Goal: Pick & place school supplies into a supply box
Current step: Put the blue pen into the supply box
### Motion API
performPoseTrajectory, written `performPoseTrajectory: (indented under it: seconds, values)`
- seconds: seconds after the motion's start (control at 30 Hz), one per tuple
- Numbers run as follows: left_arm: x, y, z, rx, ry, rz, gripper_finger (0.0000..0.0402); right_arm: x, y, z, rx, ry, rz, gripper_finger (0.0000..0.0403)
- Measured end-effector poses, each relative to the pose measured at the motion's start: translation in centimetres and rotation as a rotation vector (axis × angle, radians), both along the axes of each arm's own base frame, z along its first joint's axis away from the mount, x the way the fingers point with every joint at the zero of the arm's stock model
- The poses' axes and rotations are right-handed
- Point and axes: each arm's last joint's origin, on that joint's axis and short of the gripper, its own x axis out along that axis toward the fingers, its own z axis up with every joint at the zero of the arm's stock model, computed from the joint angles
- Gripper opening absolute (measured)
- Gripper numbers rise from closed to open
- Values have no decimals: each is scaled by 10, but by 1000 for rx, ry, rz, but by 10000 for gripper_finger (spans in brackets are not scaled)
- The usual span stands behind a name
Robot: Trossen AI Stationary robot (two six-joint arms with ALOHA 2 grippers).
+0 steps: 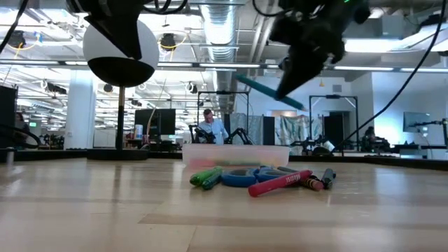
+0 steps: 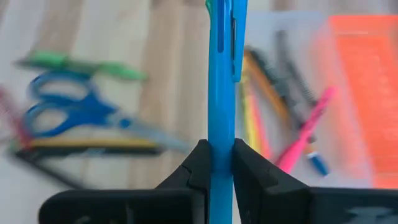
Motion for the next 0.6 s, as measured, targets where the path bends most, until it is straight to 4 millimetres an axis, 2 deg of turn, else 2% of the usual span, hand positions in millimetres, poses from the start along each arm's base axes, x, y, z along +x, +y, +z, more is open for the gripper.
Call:
performPoseTrajectory:
  seconds: [0.17,0.4,0.6]
  values:
    - [1,2,0,5,-5,7,119,22,-26,-6,8,-15,-36,35]
    - [3,6,0,7,-17,28,119,55,-50,-23,41,24,-98,33]
    - [3,6,0,7,-22,35,119,65,-68,-40,79,111,-174,37]
